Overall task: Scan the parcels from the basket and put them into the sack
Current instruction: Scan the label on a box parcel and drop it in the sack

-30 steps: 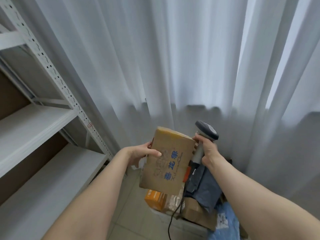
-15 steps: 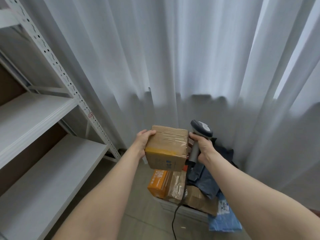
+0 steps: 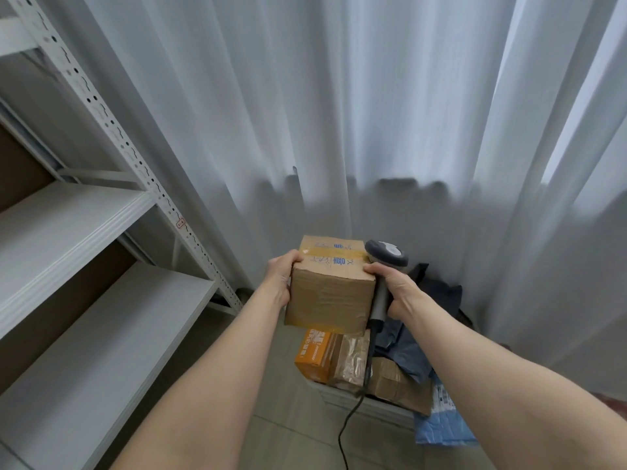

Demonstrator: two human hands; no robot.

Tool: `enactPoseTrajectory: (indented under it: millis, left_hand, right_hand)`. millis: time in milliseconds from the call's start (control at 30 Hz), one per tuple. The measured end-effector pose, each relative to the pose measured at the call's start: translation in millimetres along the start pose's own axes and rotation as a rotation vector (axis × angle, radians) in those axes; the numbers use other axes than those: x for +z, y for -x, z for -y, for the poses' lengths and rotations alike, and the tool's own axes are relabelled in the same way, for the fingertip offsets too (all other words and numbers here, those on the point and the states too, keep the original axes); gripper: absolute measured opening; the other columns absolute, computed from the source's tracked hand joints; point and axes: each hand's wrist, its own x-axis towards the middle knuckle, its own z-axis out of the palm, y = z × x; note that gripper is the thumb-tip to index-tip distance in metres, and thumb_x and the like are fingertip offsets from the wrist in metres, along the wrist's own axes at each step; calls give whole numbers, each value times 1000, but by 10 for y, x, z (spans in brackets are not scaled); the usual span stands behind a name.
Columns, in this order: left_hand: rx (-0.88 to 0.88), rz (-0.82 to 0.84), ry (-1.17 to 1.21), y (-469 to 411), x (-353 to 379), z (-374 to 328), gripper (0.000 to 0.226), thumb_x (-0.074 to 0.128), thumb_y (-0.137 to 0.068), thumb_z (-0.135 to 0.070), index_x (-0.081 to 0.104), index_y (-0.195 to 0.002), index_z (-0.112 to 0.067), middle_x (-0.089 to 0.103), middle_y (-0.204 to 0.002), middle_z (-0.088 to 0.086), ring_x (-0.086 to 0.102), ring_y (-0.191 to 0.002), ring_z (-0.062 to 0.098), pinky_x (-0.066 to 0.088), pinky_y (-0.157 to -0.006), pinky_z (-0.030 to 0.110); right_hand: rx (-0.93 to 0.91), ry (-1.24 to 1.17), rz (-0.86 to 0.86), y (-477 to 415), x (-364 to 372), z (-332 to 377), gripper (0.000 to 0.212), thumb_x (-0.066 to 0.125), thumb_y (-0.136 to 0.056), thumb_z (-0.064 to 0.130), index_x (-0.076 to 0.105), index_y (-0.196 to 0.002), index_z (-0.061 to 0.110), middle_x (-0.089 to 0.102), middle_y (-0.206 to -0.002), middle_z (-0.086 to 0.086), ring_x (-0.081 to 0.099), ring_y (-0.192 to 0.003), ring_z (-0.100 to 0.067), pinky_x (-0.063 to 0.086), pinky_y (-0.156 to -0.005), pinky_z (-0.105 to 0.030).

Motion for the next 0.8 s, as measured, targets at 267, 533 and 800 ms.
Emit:
enactPoseTrajectory:
  millis: [267, 533, 800]
  left_hand:
    - [-175, 188, 52, 110, -148, 80, 29, 60, -87, -33, 65, -107, -13, 74, -95, 13, 70, -74, 27, 53, -66, 33]
    - [-258, 217, 278, 47, -556, 301, 27, 45, -96, -31, 65, -103, -13, 74, -85, 11, 72, -66, 27, 56, -52, 34]
    - [-135, 249, 188, 87, -535, 302, 54, 38, -82, 4, 56, -122, -27, 63, -115, 12, 59, -106, 34, 50, -90, 52]
  right_hand:
    - [-113, 67, 114, 64, 18, 17, 45, 75, -76, 5, 62, -119, 6, 72, -104, -15, 67, -95, -31, 55, -80, -45]
    - [-41, -5, 160, 181, 1, 204, 35, 63, -90, 12, 56, -124, 5, 74, -94, -15, 69, -68, -23, 58, -73, -37]
    - [-110, 150, 136, 183, 53, 210, 52, 77, -81, 25, 58, -127, 9, 68, -111, -12, 63, -102, -32, 52, -87, -46]
